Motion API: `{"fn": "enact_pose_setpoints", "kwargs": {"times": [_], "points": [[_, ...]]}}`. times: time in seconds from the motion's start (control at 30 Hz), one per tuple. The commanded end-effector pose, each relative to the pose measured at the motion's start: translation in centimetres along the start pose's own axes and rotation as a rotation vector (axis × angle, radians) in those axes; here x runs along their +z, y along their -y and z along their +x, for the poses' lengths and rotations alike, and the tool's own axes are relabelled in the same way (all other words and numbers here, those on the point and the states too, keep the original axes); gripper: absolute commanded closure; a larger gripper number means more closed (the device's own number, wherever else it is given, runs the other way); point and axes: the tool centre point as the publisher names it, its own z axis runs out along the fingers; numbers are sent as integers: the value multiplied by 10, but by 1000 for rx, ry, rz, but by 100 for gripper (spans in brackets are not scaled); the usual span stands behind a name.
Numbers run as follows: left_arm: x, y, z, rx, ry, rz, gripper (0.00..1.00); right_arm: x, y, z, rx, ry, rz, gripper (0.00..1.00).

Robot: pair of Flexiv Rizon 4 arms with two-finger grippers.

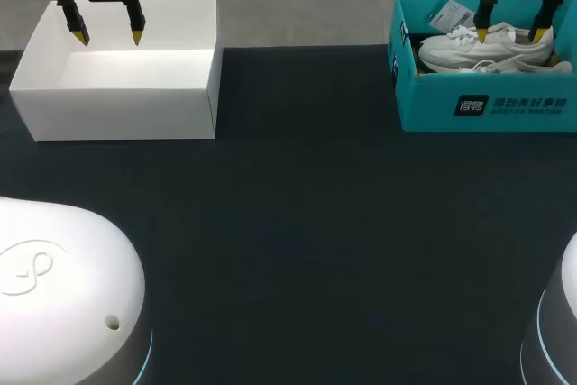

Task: Take the shoe out of the shoebox, open the shoe tongue, remove and reinsert the insole, then place the shoe into the shoebox

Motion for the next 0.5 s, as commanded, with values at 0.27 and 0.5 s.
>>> {"fn": "enact_pose_setpoints", "kwargs": {"times": [0.27,0.5], "points": [[0,0,0,0,1,0,0,0,0,0,0,0,0,0],[0,0,0,0,1,0,0,18,-6,-30,45,6,-45,0]]}}
